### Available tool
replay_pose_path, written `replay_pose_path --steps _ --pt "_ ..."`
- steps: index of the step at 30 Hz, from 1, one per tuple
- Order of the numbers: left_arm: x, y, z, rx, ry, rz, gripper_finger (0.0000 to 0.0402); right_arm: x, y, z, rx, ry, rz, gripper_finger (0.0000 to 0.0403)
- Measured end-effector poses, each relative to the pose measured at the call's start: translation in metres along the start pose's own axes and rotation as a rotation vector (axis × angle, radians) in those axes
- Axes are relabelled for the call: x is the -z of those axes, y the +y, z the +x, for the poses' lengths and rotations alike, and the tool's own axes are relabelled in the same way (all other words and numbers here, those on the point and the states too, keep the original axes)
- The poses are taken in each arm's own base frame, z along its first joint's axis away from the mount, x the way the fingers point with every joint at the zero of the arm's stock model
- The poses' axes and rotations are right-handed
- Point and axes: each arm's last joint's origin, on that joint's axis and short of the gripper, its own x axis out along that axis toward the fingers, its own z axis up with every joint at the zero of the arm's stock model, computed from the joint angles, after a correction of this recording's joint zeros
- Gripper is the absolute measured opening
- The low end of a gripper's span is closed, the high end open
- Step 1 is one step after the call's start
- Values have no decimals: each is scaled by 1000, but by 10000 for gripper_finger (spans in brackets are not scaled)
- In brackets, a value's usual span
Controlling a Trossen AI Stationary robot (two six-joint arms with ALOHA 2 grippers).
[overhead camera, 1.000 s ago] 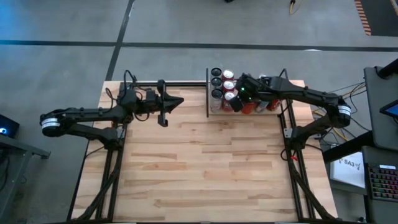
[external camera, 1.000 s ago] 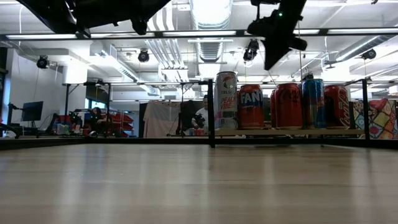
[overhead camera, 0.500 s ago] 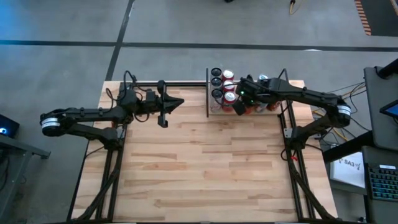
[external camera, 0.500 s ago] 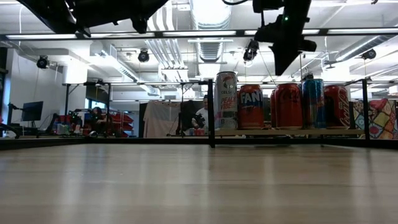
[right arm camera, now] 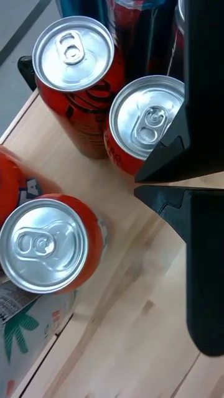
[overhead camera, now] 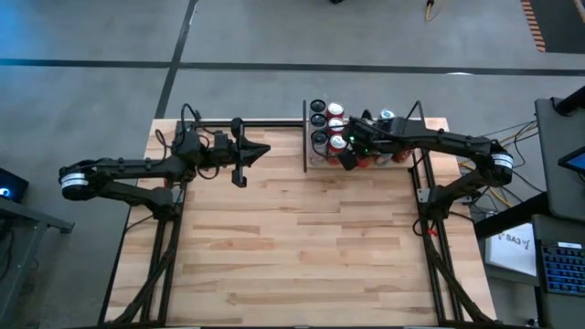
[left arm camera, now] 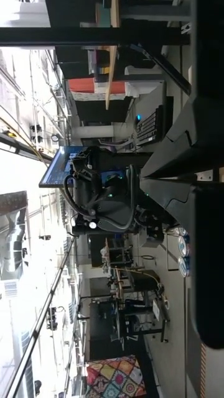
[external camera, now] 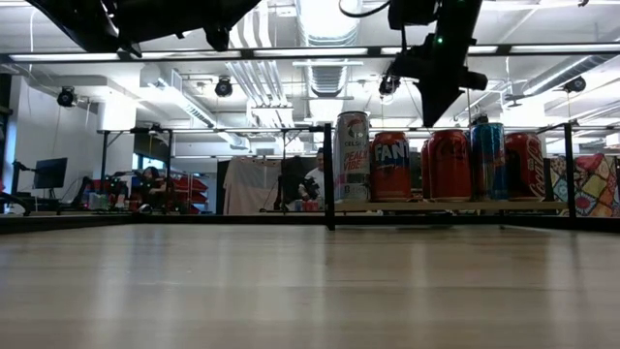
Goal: Place canned beverage on shelf
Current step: Adjust the soda cans on the shelf
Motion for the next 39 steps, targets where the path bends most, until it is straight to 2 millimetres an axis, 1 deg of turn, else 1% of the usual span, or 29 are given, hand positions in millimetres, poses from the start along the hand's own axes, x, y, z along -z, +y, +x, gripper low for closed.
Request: replay_pose_path --steps 17,39 --pt "0 0 0 0 1 0 0 10 -1 12 34 38 10 9" --pt "1 0 0 1 5 -2 0 11 -3 12 62 47 12 9"
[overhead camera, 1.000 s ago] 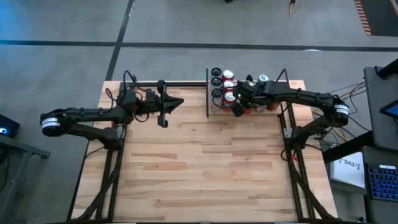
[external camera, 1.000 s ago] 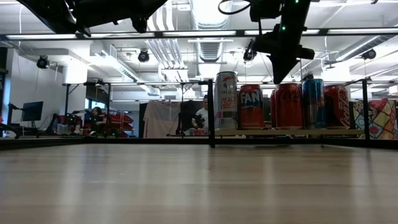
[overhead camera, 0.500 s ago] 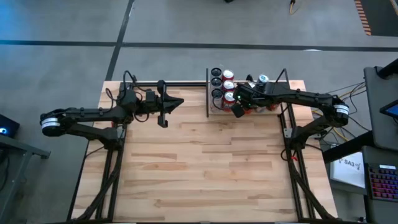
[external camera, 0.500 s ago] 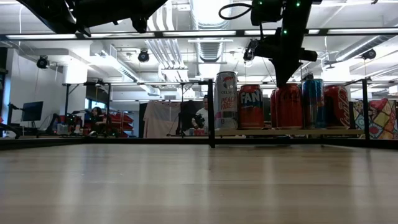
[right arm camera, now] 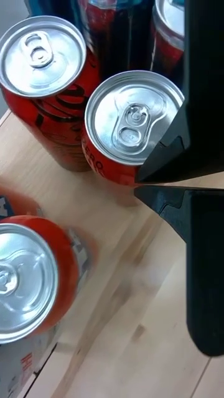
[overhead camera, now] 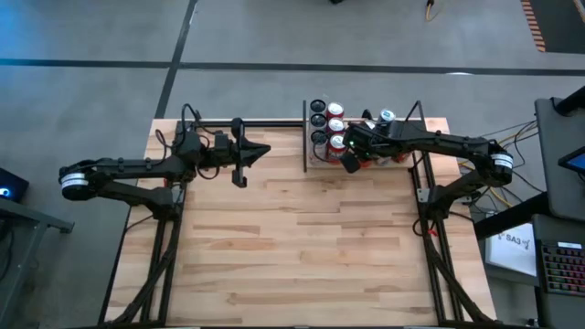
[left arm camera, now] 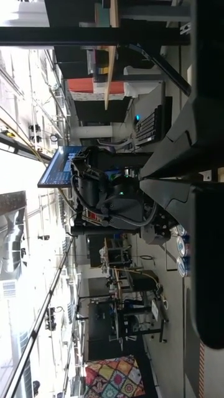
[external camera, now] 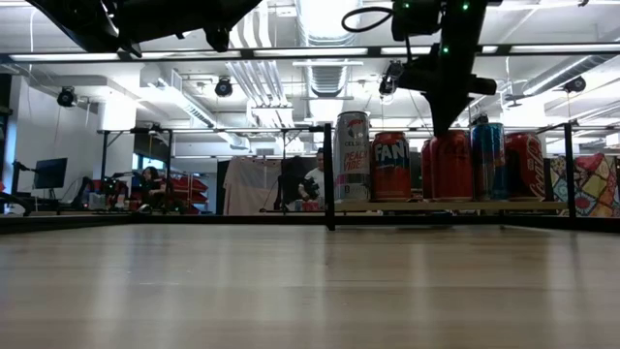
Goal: Place canned beverage on shelf
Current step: Adjust the soda cans on the shelf, then return to Home Position
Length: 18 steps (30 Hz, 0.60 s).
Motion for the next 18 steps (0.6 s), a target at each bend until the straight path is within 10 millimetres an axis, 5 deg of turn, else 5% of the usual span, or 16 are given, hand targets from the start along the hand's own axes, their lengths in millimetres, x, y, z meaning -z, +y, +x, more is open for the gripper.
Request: replay_pose_path --steps 11,18 --pt "0 0 0 0 0 0 0 0 -1 -2 0 -4 -9 9" --pt "0 0 0 0 0 -1 0 -3 -6 -24 -29 -91 -14 9"
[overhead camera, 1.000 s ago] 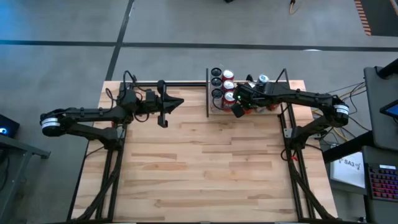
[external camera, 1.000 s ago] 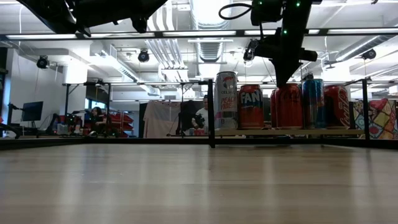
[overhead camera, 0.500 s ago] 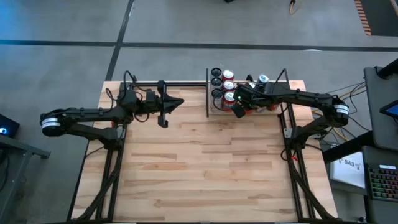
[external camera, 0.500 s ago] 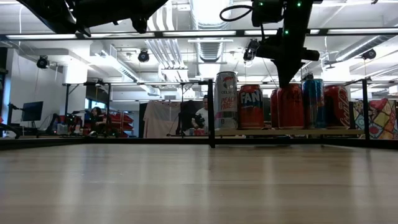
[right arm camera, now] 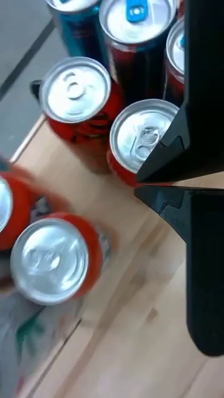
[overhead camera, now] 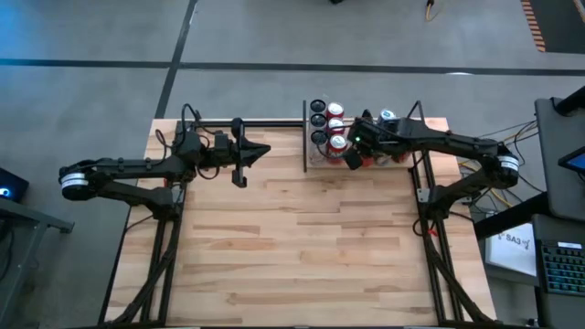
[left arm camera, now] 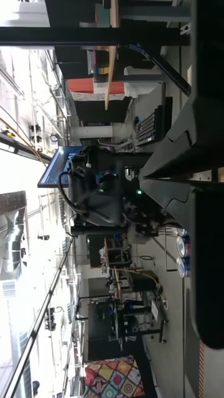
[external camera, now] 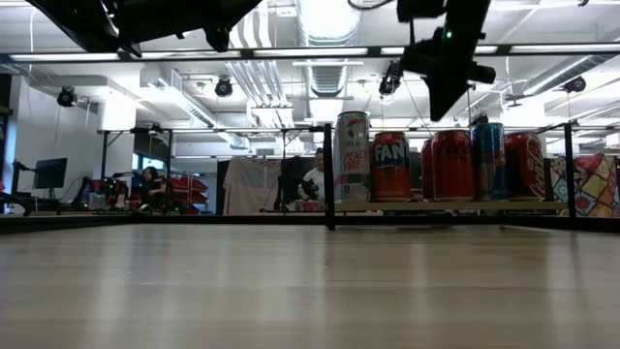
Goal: Place canned beverage on shelf
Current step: Return to Home Position
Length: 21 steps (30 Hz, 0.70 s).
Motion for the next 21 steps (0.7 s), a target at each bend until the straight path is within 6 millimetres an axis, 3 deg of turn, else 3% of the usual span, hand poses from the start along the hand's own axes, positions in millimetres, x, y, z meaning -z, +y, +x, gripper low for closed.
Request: replay_pose_path --steps 14,21 --pt "-4 0 0 8 -37 -19 0 17 26 -60 -278 -320 -226 9" --pt "-6 -3 -1 82 -40 -54 0 36 45 -75 -399 -422 -348 9"
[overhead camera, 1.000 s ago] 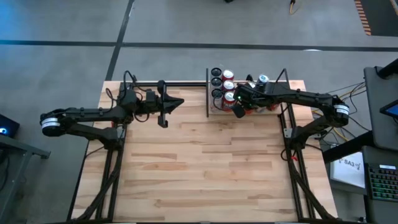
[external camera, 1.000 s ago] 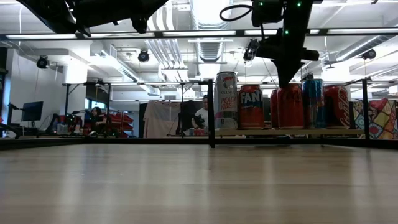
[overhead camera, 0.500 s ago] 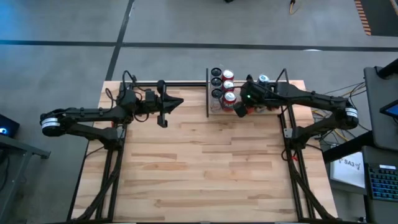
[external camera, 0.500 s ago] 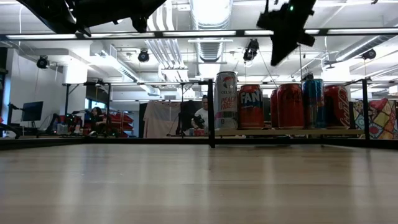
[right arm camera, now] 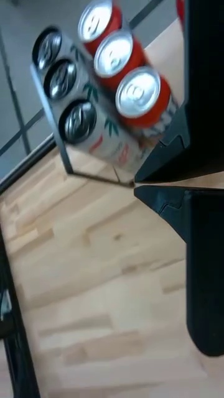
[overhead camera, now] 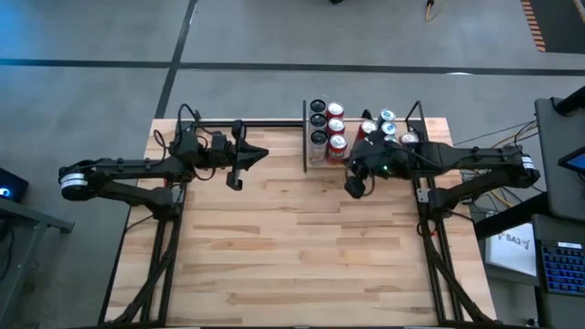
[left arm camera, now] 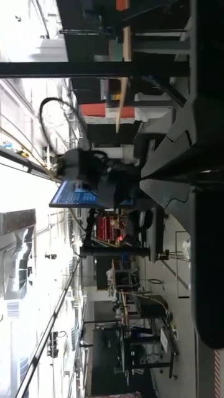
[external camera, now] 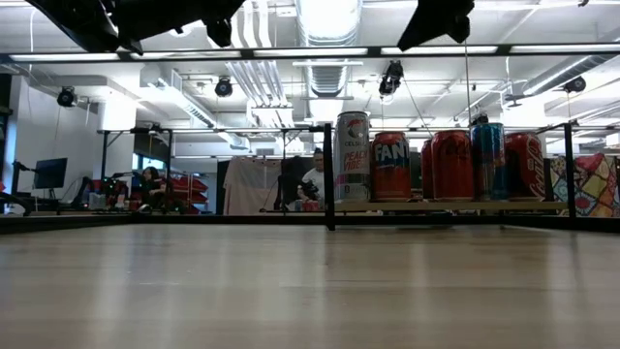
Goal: Place canned beverage on shelf
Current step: Return to Home Position
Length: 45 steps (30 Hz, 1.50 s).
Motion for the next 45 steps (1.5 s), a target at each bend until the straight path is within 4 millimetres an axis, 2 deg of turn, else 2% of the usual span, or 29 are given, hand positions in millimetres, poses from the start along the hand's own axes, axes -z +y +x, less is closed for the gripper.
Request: replay_pose_path --steps 11,17,22,32,37,45 --pt "-4 -4 -5 62 43 -57 0 34 25 -4 -101 -109 -33 9" --pt "-15 -11 -18 113 97 -84 0 49 25 -13 -172 -216 2 9" --pt "-25 -18 -35 111 131 -85 0 54 20 -19 -206 -303 50 9" --pt "-11 -34 -81 157 118 -57 0 70 18 -26 -376 -483 -65 9" --pt "-8 -39 -98 159 92 -27 0 85 11 -25 -397 -531 -71 9" --pt "6 -45 -118 161 73 -32 0 114 0 -24 -449 -620 -34 9"
